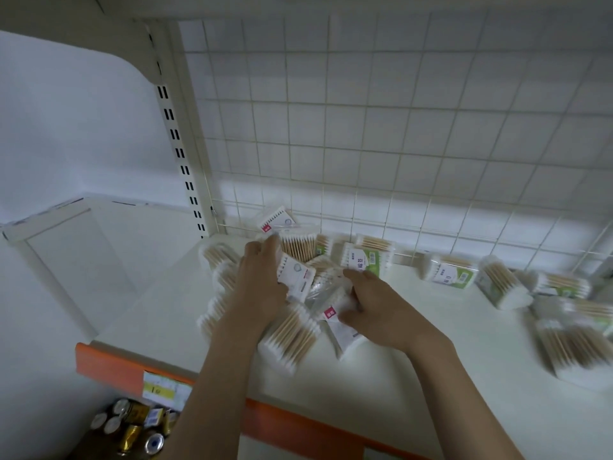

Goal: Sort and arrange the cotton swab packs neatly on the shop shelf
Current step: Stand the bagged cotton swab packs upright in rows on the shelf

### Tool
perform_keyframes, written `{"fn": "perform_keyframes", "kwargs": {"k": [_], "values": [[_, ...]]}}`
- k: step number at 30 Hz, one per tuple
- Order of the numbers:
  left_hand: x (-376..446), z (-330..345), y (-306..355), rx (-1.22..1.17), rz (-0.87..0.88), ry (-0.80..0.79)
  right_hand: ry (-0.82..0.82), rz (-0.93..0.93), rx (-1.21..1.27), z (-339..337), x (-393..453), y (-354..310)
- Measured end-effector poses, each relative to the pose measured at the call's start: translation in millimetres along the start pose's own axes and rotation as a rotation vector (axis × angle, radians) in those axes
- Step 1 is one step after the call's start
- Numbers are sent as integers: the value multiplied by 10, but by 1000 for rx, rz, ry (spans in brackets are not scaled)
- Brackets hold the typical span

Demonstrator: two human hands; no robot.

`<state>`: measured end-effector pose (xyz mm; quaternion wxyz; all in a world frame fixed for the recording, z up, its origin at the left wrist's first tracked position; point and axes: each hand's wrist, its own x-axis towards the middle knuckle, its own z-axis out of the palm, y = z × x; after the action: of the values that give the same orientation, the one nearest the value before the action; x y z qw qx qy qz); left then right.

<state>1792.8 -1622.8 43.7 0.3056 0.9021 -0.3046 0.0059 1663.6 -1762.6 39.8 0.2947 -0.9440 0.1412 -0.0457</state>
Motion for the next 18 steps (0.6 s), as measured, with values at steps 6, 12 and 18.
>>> {"fn": "perform_keyframes", "kwargs": {"k": [6,12,18], "values": [[-115,-14,129,-11,77,149,264,-24,97,-80,-308,24],[-355,35,405,-170,280,136,359,78,159,-152,-705,63],[-657,157,688,-268,417,56,454,136,7,-238,-1149,105]]}}
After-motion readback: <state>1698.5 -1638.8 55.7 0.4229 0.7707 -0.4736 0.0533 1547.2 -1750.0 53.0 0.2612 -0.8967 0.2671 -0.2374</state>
